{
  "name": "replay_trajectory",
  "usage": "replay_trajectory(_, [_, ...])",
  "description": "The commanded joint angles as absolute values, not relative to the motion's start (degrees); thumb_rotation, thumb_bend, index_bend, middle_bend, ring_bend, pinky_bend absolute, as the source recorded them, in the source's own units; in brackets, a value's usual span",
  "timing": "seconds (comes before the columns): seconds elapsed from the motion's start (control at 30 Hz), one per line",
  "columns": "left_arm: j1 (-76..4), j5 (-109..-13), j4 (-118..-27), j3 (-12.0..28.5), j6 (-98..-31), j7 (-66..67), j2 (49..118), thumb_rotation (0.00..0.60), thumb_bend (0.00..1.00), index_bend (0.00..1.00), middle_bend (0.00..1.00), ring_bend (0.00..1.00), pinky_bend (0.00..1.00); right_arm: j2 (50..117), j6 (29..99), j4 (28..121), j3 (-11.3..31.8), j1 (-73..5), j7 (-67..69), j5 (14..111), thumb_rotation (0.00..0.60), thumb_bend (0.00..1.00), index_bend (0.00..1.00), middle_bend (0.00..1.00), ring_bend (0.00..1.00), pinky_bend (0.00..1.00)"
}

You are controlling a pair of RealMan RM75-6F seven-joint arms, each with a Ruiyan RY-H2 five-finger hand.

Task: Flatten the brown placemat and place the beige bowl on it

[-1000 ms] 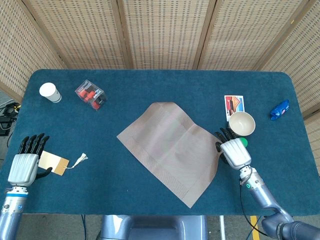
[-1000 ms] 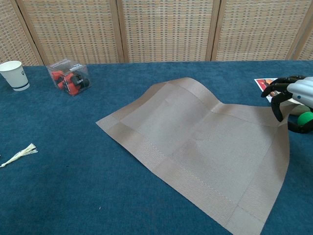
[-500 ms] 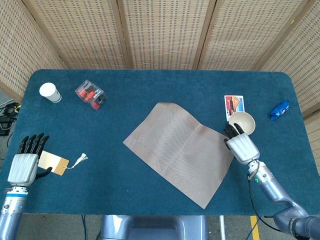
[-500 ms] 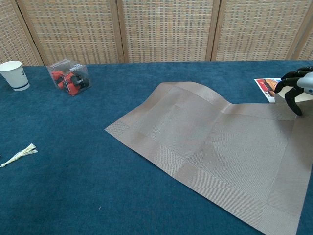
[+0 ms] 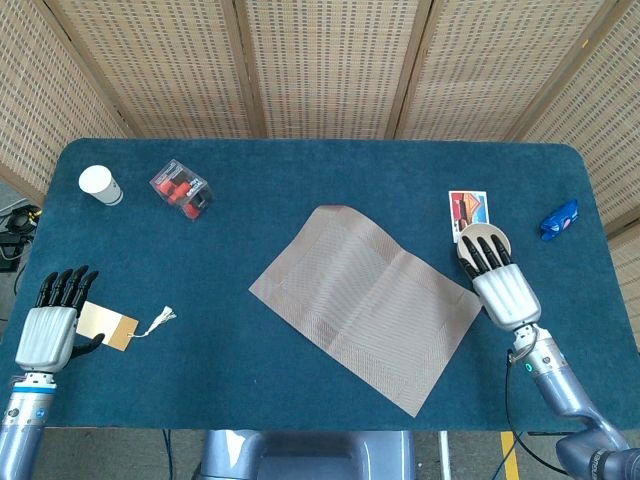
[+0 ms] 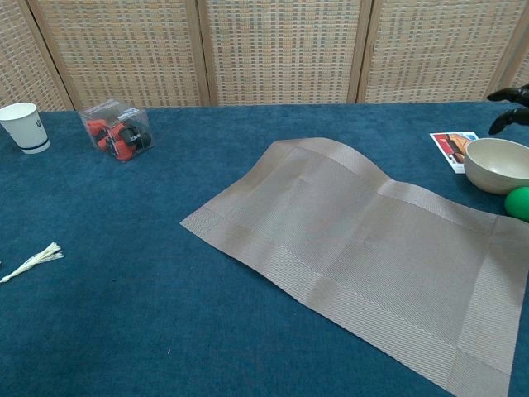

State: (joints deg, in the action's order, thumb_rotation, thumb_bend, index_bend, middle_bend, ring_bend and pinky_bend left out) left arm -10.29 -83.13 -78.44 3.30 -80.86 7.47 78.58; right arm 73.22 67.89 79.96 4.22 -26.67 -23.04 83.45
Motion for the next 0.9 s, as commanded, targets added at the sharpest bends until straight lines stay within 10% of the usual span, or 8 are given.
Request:
replay_trajectory(0.03, [-10.33, -83.15, -78.49, 3.34, -80.85, 7.39, 78.56, 0.600, 0.17, 0.07, 0.00, 0.00, 0.00, 72.34, 72.13, 81.89, 5.12, -24.24, -20.59, 82.92, 0.600, 0.24, 0.18, 0.00, 0.00, 0.02])
replay_trajectory(0.47, [-13.68, -84.30, -83.34, 5.49, -79.35, 10.34, 77.07, 0.600, 0.17, 0.07, 0.00, 0.00, 0.00, 70.62, 91.91, 79.78, 3.07, -11.75, 7.45, 89.08, 0.600, 0.22, 0.16, 0.00, 0.00, 0.02])
replay_trajectory(0.9, [-22.92, -82.03, -85.09, 9.34, -70.49, 21.88, 79.35, 0.600, 0.12, 0.11, 0.00, 0.00, 0.00, 69.88, 93.45, 77.52, 3.36, -10.40, 14.95, 91.13, 0.600, 0.22, 0.16, 0.00, 0.00, 0.02])
